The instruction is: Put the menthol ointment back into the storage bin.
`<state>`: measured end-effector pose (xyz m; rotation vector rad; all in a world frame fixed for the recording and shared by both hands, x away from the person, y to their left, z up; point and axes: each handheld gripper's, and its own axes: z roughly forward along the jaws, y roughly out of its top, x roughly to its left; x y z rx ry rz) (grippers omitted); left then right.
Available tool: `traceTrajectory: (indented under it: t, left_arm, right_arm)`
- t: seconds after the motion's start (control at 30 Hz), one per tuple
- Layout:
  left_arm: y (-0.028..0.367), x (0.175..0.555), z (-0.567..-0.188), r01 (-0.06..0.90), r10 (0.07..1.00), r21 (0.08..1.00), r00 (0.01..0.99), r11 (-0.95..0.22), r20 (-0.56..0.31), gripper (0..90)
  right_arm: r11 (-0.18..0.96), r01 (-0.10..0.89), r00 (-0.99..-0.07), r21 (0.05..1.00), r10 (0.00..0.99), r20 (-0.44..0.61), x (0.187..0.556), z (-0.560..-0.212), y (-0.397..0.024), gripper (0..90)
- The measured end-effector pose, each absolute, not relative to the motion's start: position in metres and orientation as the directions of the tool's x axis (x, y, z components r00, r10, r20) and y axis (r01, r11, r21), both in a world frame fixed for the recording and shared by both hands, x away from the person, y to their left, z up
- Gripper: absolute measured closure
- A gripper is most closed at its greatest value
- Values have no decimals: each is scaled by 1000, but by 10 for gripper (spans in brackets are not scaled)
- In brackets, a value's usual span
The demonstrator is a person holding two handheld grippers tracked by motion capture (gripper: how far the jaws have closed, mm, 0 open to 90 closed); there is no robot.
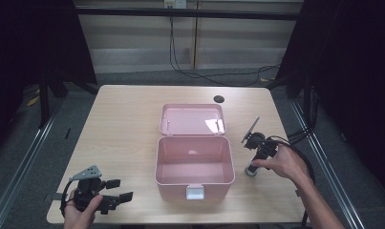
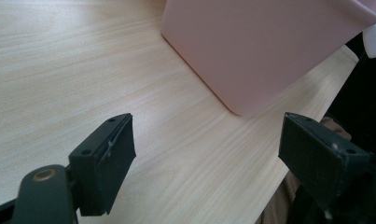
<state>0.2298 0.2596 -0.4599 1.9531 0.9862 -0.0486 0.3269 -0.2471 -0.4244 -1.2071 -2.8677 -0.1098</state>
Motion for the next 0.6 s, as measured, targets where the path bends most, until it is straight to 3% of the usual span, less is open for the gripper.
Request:
traceTrajectory:
  t: [0.6]
  left_arm:
    - [259, 230, -459, 648, 614, 717, 683, -258, -396, 183]
  right_arm:
    - [718, 691, -723, 84, 690, 48, 322, -404, -246, 511]
